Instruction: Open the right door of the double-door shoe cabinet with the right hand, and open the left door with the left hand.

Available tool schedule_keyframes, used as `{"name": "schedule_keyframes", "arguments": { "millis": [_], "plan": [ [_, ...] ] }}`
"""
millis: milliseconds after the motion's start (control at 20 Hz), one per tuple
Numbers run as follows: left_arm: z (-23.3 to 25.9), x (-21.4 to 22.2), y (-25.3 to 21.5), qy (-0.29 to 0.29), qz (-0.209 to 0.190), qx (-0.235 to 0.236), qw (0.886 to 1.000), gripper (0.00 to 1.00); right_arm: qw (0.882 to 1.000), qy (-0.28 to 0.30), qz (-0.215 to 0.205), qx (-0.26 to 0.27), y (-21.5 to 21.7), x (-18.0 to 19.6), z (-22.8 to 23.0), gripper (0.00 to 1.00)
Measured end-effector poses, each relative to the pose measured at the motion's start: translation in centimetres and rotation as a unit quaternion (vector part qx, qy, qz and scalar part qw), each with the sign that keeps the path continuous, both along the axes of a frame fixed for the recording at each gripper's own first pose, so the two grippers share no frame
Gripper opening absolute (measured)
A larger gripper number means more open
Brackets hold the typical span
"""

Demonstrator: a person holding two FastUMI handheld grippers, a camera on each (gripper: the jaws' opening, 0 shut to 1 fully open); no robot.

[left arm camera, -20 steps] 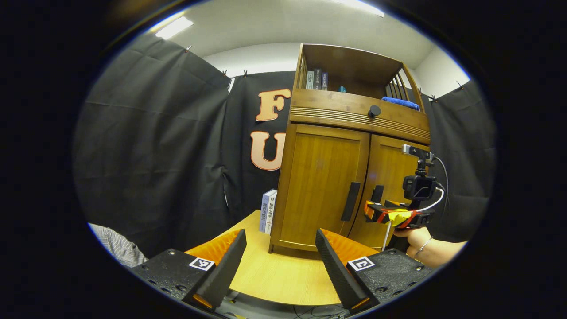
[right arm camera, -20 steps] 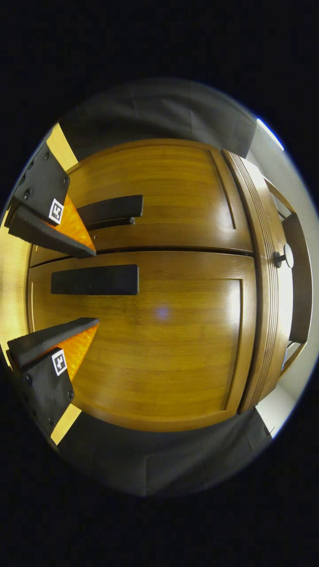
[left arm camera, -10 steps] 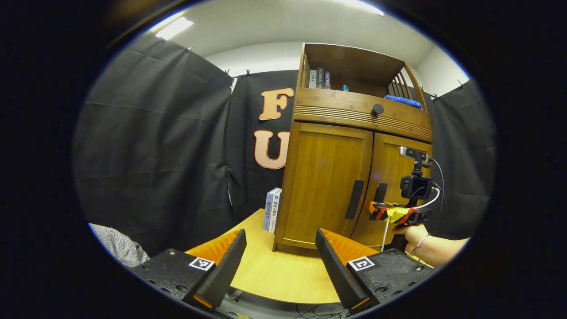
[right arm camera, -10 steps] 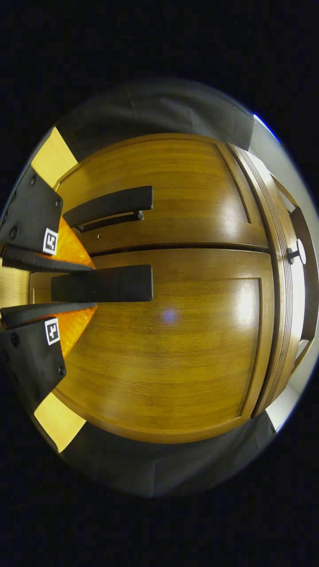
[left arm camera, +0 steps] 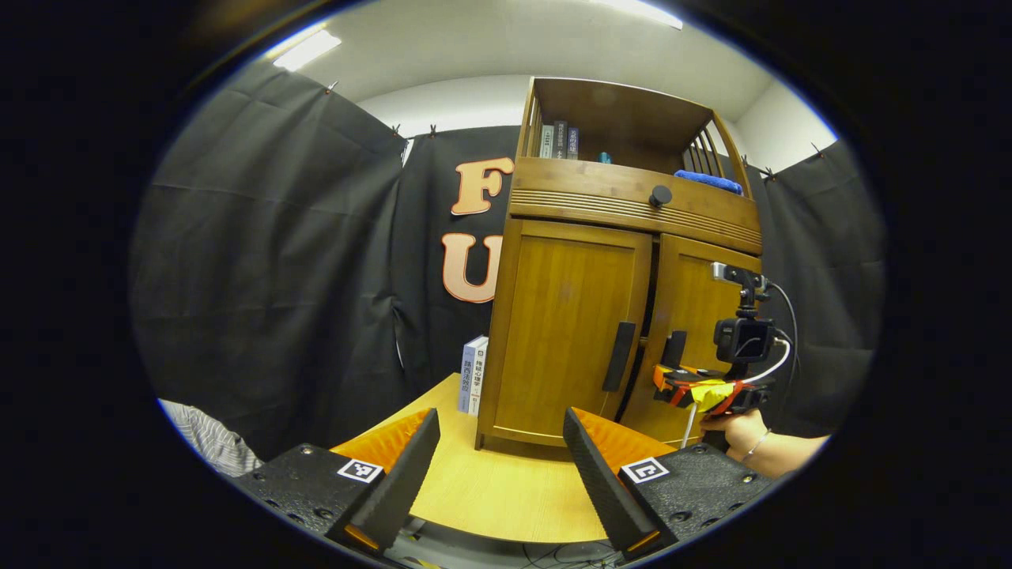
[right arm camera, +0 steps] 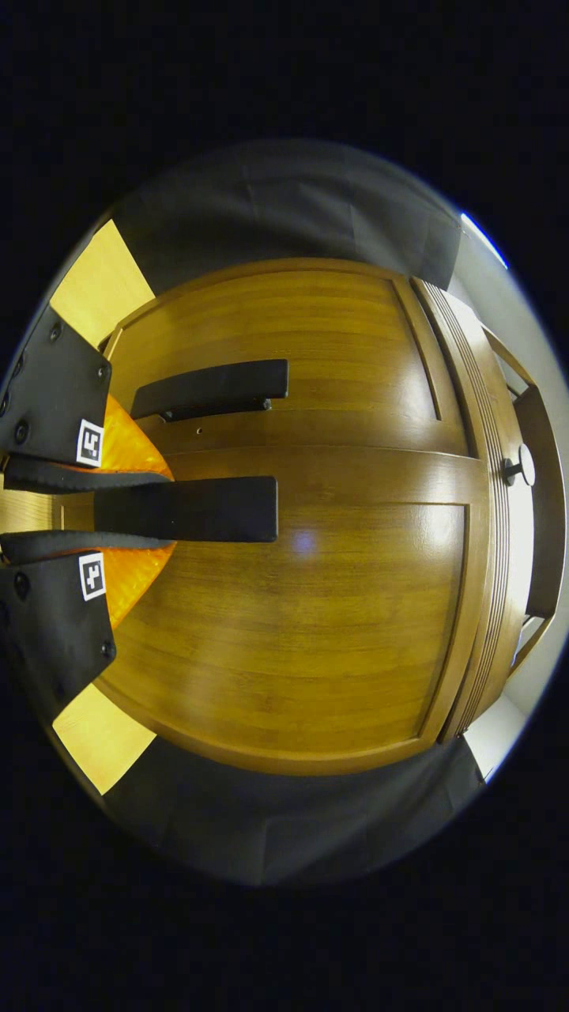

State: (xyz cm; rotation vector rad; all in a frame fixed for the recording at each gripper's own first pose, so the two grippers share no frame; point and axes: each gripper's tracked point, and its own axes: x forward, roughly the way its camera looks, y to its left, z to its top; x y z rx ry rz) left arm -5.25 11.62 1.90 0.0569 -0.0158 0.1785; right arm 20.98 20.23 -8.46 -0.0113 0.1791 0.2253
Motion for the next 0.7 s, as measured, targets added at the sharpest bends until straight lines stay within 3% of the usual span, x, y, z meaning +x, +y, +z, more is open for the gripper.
{"name": "schedule_keyframes", "arguments": {
  "millis": [150,250,300,400,700],
  "plan": [
    [-0.1,-0.2,-0.1,0.003,-0.001,0.004,1.0,0.94,1.0,0.005,-0.008,0.011,-0.8,-1.8,0.1,0.24],
    [-0.1,-0.3,-0.4,0.003,-0.002,0.005,1.0,0.94,1.0,0.005,-0.01,0.009,-1.4,-2.8,0.4,0.17],
    [-0.2,-0.3,-0.5,0.004,-0.004,0.004,1.0,0.92,1.0,0.006,-0.009,0.011,-1.8,-3.4,0.4,0.24],
    [-0.4,-0.5,-0.6,0.005,-0.006,0.002,1.0,0.92,1.0,0.01,-0.007,0.018,-2.8,-4.8,0.7,0.2],
    [-0.6,-0.4,-2.2,0.007,-0.025,0.002,1.0,0.92,1.0,0.014,-0.009,0.02,-5.2,-7.8,1.0,0.2]
  ]
}}
